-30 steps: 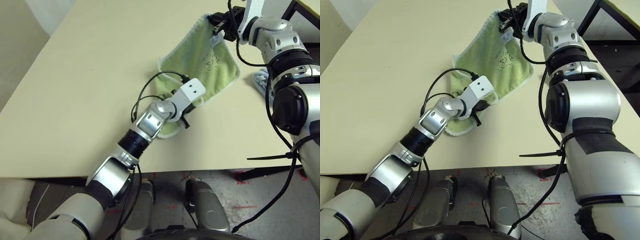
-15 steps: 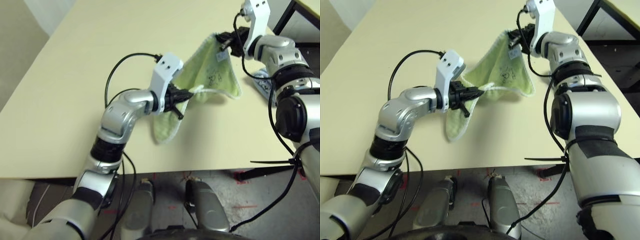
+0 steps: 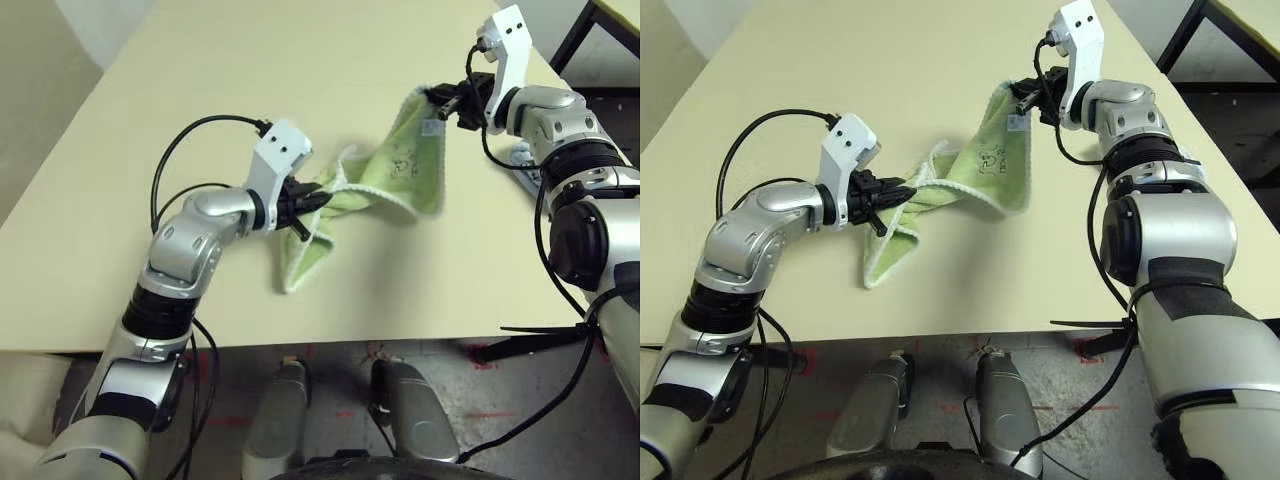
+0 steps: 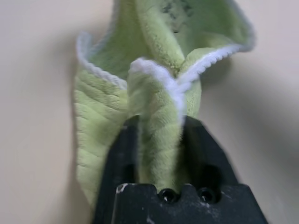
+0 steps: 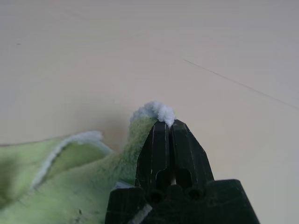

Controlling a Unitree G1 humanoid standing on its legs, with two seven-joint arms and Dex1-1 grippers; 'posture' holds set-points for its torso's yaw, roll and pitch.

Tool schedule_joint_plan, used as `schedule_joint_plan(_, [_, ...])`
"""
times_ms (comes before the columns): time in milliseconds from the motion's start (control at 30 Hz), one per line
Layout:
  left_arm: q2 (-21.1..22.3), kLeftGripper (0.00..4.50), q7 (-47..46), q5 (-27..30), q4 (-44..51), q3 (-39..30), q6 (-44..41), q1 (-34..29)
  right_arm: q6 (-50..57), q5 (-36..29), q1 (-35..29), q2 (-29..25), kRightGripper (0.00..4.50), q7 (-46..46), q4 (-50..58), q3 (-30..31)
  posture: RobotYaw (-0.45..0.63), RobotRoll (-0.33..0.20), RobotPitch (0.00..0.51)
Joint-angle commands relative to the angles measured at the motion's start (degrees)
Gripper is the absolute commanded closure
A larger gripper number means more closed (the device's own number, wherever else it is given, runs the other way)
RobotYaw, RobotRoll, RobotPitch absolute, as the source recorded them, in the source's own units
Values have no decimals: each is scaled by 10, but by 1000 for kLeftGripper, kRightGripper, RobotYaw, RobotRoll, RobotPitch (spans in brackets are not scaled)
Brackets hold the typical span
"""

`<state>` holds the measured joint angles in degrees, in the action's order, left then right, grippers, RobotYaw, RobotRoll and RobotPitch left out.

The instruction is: Fold the towel and set it aside.

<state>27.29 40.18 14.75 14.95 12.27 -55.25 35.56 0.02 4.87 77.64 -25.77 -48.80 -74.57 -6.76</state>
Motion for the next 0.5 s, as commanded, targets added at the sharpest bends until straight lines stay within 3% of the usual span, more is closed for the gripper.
schedule_joint_plan(33, [31,937,29,20,34,14,-30,18,4,-3,-5,-2,4500,-5,7,7,198,0,138])
schedule_joint_plan(100, [42,139,36,29,42,12,-41,28,4,-3,-5,-2,4500,-5,7,7,198,0,137])
schedule_joint_plan(133, [45,62,39,33,44,11,-47,34,4,-3,-4,-3,4500,-5,7,7,197,0,135])
schedule_joint_plan(333, [62,62,53,67,66,-1,-86,75,4,-3,-3,-2,4500,-5,7,7,199,0,133])
schedule_joint_plan(500, [36,62,35,70,81,31,-90,94,2,-3,-2,-1,4500,-3,7,8,203,0,126])
